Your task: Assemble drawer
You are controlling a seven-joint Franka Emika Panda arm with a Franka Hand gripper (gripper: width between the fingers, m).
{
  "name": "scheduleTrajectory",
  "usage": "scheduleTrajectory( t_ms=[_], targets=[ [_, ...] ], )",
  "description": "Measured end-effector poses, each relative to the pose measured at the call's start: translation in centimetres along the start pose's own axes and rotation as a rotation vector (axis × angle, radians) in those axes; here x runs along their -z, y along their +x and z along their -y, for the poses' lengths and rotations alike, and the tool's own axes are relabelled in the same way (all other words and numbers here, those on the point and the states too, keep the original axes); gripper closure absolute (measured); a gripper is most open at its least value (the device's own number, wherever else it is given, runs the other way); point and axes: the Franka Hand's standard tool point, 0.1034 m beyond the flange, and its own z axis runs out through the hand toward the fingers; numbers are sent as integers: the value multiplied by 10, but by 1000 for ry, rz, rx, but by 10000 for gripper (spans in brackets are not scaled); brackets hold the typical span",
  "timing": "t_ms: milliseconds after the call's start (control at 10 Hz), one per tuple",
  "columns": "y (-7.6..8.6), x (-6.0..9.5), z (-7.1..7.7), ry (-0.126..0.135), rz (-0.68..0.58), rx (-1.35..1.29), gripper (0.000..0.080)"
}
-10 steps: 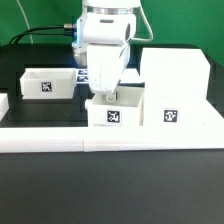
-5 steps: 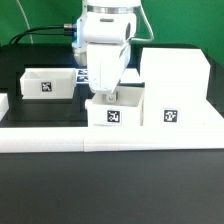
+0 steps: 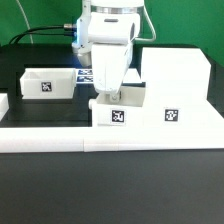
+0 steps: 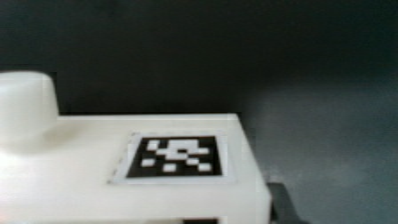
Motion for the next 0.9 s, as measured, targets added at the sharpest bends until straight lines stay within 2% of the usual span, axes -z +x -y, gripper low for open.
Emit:
scheduleTrajectory(
  t_ms=[300,400,700,900],
  targets=[
    [0,-1,1,0,-1,13,753],
    [2,-1,0,-14,-8,10,753],
    [1,-5,3,6,0,43,753],
    [0,-6,-1,7,1,76,753]
  ],
)
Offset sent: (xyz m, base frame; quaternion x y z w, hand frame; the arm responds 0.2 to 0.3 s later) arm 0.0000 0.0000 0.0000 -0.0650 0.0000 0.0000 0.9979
